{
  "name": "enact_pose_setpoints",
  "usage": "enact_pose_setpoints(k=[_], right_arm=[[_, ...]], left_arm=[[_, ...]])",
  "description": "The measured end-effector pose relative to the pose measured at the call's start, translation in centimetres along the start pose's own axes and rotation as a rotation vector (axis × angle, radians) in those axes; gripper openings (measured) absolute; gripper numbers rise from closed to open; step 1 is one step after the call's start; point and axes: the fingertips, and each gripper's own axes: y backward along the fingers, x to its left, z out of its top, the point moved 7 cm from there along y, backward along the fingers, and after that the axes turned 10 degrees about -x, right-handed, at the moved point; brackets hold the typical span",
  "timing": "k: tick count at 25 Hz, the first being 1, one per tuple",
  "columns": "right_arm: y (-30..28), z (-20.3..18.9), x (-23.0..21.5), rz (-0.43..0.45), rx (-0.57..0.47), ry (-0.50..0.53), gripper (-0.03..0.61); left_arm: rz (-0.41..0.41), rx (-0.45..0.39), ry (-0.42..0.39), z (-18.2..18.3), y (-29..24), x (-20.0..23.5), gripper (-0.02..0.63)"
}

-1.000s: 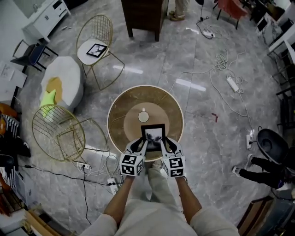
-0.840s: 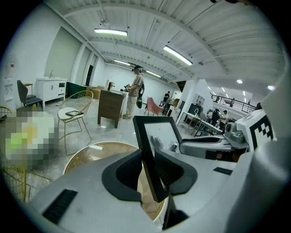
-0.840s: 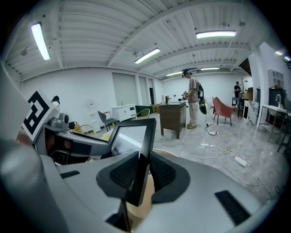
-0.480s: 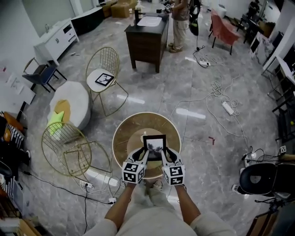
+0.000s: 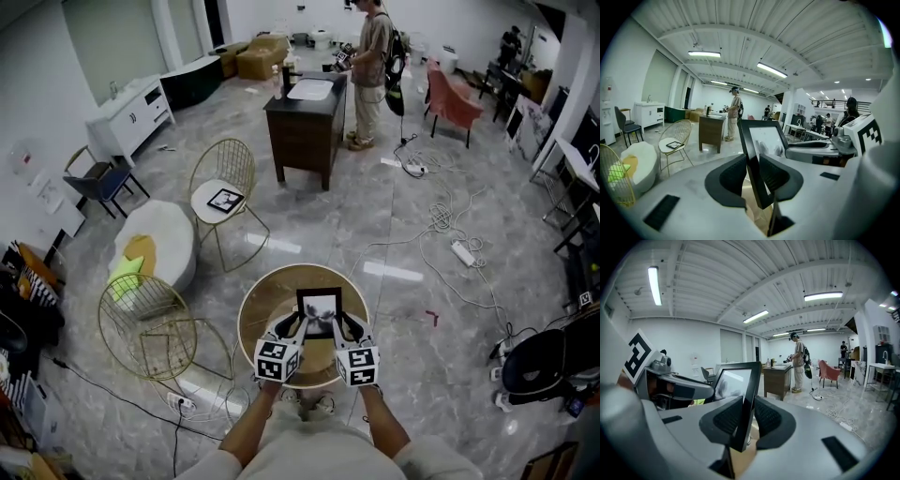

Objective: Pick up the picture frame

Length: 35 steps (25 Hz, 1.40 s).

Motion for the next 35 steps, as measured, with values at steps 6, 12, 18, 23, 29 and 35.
enact_pose_setpoints(k=[6,12,18,23,29,35], right_arm=[[0.2,2.5,-0.4,-0.002,-0.056,0.033,0.08],[0.5,3.7,-0.6,0.0,-0.082,0.05,0.08],[0.4,4.7,-0.8,0.001,-0.096,0.066,0.08],[0.1,5.4,-0.9,0.001,-0.105,0.079,0.08],[0.1,5.7,-1.3,-0.009,-0.115,0.081,0.08],[0.0,5.1,-1.6,-0.009,-0.108,0.081,0.08]], left_arm=[[-0.005,-0.05,-0.036,2.4,0.0,-0.6,0.086],[-0.005,-0.072,-0.058,3.7,0.0,-1.0,0.086],[-0.003,-0.091,-0.054,4.6,-0.1,-1.1,0.086],[-0.002,-0.102,-0.051,5.0,-0.3,-1.0,0.086],[-0.007,-0.106,-0.053,5.5,-0.7,-1.2,0.086],[-0.006,-0.1,-0.052,5.0,-1.0,-1.2,0.086]])
